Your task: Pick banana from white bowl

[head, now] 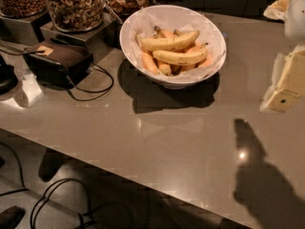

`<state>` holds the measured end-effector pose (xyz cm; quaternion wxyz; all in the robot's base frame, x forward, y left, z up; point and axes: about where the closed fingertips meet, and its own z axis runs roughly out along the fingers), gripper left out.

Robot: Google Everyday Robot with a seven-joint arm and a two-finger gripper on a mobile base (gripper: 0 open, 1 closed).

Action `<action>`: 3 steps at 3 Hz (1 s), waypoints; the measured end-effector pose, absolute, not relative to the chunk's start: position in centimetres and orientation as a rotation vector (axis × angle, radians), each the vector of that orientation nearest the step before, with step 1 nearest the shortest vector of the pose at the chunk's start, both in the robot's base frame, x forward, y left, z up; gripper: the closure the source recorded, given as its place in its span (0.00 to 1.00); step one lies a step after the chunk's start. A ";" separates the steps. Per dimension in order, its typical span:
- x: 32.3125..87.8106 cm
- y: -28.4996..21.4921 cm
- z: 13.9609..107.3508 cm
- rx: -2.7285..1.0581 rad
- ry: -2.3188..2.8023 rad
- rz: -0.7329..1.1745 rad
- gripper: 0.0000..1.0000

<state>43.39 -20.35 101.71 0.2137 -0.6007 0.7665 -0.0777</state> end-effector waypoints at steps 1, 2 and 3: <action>43.4 -20.3 101.7 -1.667 2.127 -0.216 0.00; 44.2 -17.7 102.3 -1.737 2.081 -0.231 0.00; 44.3 -17.6 102.4 -1.739 2.077 -0.234 0.00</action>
Offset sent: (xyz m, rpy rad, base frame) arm 0.0145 0.0257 -0.0064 -0.0173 0.0543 0.0567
